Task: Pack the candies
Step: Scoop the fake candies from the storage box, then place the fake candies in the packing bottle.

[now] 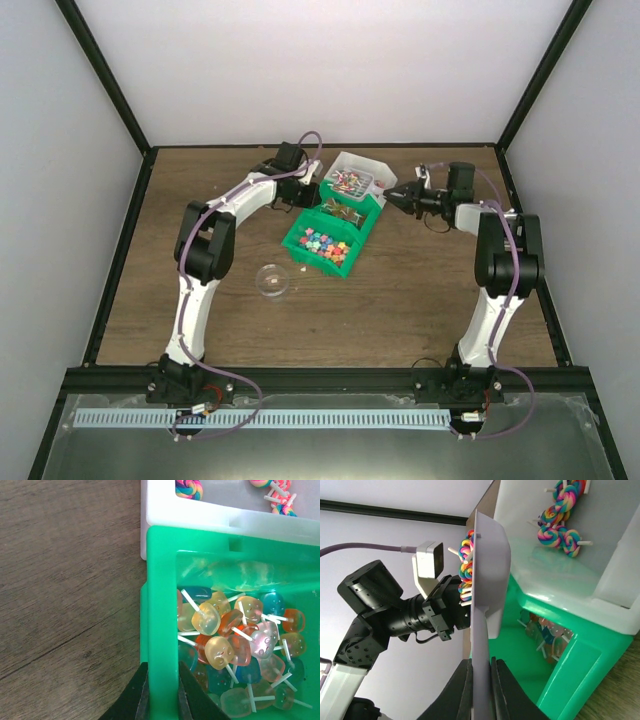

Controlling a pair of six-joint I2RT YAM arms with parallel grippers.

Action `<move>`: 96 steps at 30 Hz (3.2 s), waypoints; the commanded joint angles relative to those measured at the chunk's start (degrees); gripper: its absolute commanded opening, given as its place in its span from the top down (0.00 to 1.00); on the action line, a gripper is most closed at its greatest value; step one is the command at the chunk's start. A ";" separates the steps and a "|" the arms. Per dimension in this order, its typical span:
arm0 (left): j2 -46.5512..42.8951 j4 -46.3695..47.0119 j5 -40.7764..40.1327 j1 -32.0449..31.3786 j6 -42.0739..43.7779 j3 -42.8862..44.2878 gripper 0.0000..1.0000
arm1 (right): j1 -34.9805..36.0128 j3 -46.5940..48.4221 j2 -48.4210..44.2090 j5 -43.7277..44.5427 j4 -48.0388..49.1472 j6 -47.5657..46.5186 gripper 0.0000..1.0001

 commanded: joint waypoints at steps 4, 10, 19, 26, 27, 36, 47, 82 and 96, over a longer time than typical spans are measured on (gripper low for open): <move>5.46 -6.17 -4.66 0.47 -1.53 1.55 0.95 | -0.11 -1.97 -7.55 -2.99 -2.24 -2.20 0.99; 5.64 -6.57 -5.76 0.95 0.66 2.37 0.87 | -0.07 -4.53 -11.73 -3.65 -7.23 -6.69 0.99; 4.10 -6.39 -5.18 1.16 1.60 3.59 0.58 | 0.12 -8.38 -18.24 -3.07 -17.62 -15.16 0.99; -1.02 -4.34 -2.44 1.17 1.68 3.21 0.38 | 3.18 -11.23 -24.78 -1.76 -20.65 -17.87 0.99; -1.74 -3.68 -2.16 1.16 1.42 2.68 0.36 | 3.87 -11.95 -25.23 -2.00 -20.06 -17.72 0.99; -6.87 -0.60 -2.73 1.56 0.80 -3.50 0.14 | 12.11 -17.05 -26.22 -1.41 -13.58 -13.09 0.99; -11.70 1.62 -0.05 8.60 -4.16 -9.89 0.05 | 19.84 -16.93 -22.30 -1.73 -8.07 -10.94 0.99; -15.98 7.08 1.05 13.81 -6.31 -22.07 0.04 | 30.97 -4.21 -19.90 18.72 -34.67 -37.56 0.99; -15.14 8.48 2.91 13.90 -7.45 -21.88 0.04 | 34.04 0.65 -19.58 25.85 -42.37 -41.93 0.99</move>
